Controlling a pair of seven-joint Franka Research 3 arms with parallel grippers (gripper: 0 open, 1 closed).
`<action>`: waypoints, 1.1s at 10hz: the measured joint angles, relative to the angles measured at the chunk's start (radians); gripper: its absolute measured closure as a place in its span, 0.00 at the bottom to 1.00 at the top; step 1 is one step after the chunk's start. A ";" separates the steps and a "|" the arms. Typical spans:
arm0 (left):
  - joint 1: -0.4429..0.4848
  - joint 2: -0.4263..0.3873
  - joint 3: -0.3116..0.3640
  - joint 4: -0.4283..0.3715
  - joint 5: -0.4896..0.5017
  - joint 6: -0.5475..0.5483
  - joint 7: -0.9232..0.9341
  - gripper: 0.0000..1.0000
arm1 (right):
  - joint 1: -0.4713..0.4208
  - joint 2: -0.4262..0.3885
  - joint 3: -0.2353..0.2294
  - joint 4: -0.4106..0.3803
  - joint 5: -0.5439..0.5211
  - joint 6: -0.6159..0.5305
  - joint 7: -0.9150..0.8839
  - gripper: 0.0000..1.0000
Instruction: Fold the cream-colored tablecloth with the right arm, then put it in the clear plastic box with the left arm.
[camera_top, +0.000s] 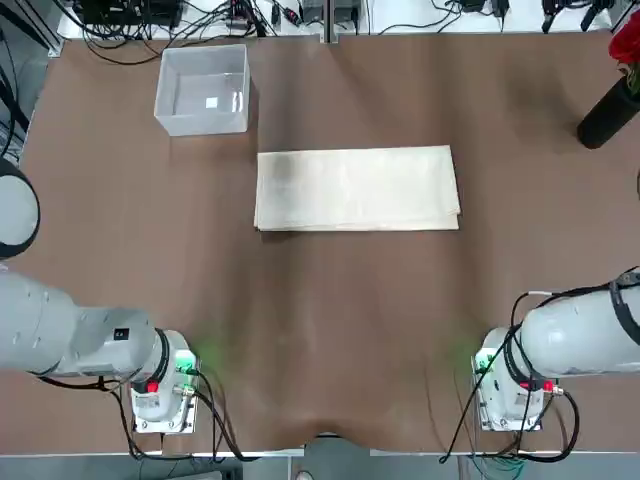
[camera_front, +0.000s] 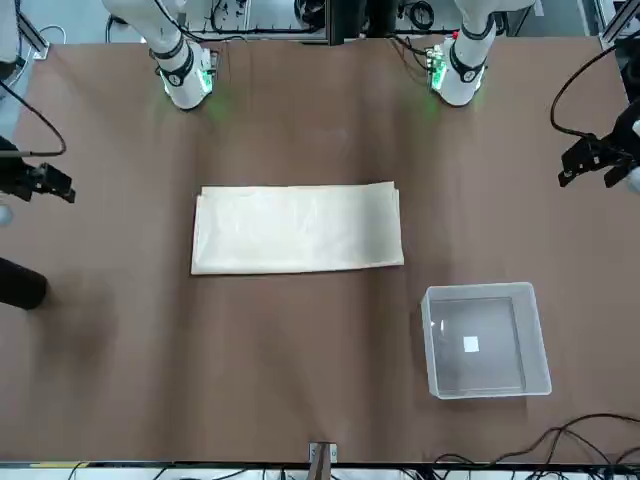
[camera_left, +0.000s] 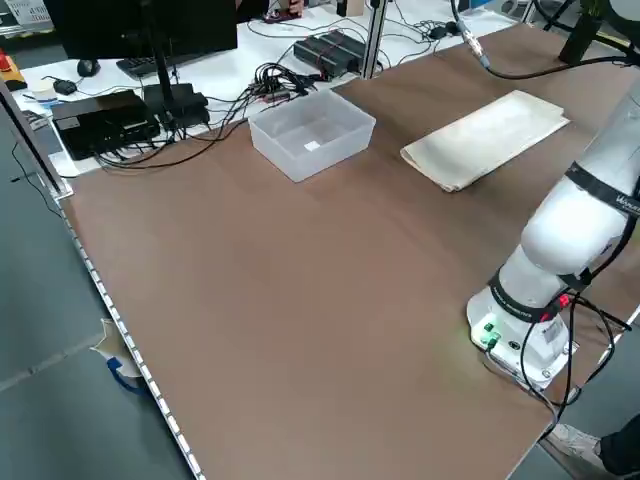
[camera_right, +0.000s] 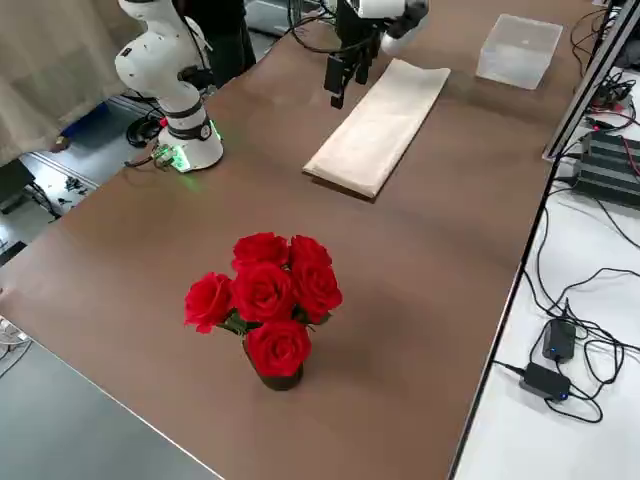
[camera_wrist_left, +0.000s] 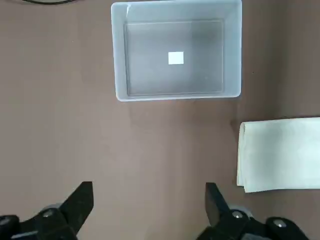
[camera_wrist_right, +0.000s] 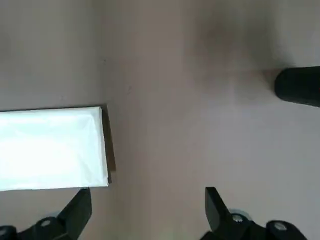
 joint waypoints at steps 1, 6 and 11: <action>0.000 0.000 0.000 0.000 0.000 -0.002 0.000 0.01 | -0.002 0.026 0.000 -0.002 0.001 0.001 0.000 0.00; 0.000 -0.002 -0.001 0.008 0.000 -0.008 0.000 0.01 | -0.027 0.198 -0.001 -0.008 0.120 0.009 0.000 0.00; 0.000 -0.003 0.001 0.015 0.000 -0.009 0.000 0.01 | -0.067 0.255 0.000 -0.010 0.166 0.030 -0.002 0.00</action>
